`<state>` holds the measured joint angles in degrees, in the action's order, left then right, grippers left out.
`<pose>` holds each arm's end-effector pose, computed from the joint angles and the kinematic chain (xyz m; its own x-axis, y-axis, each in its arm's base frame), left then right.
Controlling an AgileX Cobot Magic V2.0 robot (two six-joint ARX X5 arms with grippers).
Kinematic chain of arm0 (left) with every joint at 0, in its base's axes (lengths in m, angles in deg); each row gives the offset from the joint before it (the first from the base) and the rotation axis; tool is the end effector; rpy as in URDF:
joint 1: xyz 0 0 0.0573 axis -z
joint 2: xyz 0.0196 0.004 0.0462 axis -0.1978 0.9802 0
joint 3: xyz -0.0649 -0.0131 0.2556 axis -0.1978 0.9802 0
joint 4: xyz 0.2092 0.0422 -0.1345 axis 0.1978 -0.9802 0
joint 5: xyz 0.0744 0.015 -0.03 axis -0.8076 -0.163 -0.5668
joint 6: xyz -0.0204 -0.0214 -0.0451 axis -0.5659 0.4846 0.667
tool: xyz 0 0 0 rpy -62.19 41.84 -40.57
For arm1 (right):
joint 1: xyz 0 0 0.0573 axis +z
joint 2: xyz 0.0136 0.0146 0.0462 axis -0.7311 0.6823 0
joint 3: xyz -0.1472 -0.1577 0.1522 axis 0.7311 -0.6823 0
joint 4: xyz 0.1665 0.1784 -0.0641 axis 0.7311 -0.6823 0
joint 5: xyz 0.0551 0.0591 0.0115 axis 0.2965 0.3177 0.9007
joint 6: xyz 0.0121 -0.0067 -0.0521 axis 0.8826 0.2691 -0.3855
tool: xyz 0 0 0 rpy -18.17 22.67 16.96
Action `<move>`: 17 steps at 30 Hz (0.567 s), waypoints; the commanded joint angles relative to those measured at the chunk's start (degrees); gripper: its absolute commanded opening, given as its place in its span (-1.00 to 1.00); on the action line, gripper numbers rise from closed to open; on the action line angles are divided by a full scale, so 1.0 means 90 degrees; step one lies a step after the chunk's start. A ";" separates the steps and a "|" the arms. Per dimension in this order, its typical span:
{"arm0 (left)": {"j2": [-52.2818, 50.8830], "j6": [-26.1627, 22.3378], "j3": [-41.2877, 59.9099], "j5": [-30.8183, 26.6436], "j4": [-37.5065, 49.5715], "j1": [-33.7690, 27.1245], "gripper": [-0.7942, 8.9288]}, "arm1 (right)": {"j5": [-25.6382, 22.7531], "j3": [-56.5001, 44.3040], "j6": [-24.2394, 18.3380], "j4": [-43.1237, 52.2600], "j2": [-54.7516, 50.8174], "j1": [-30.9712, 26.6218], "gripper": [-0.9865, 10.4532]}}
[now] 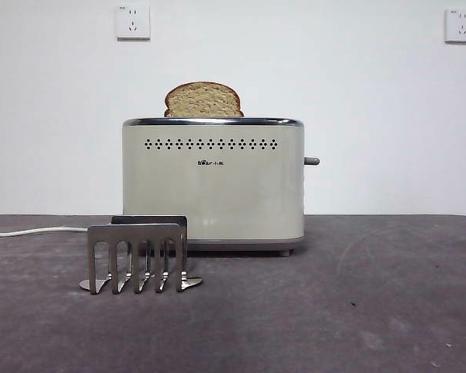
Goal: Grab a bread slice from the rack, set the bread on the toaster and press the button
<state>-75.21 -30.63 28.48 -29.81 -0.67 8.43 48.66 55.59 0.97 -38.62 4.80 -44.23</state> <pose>0.0954 0.0019 0.1522 0.9851 -0.0556 -0.1626 0.0782 0.9877 0.1355 0.1132 0.0159 0.3995 0.8881 0.4041 -0.2190 -0.4130 0.9107 0.0058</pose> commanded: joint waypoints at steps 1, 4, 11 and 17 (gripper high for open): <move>-0.0017 0.0036 0.0090 -0.0010 0.0010 -0.0012 -0.84 | -0.0760 -0.1243 0.0699 0.0964 -0.0716 -0.0095 -0.83; -0.0017 0.0036 0.0090 -0.0010 0.0010 -0.0012 -0.84 | -0.1042 -0.2237 0.0699 0.1625 -0.1336 -0.0136 -0.83; -0.0017 0.0039 0.0090 -0.0010 0.0010 -0.0012 -0.84 | -0.1593 -0.4291 0.0748 0.2565 -0.2523 -0.0136 -0.83; -0.0017 0.0036 0.0090 -0.0010 0.0010 -0.0012 -0.84 | -0.1736 -0.5549 0.0804 0.2659 -0.3368 -0.0136 -0.83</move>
<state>-75.23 -30.63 28.48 -29.81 -0.67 8.43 33.25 6.96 7.42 -15.65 -24.77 -45.46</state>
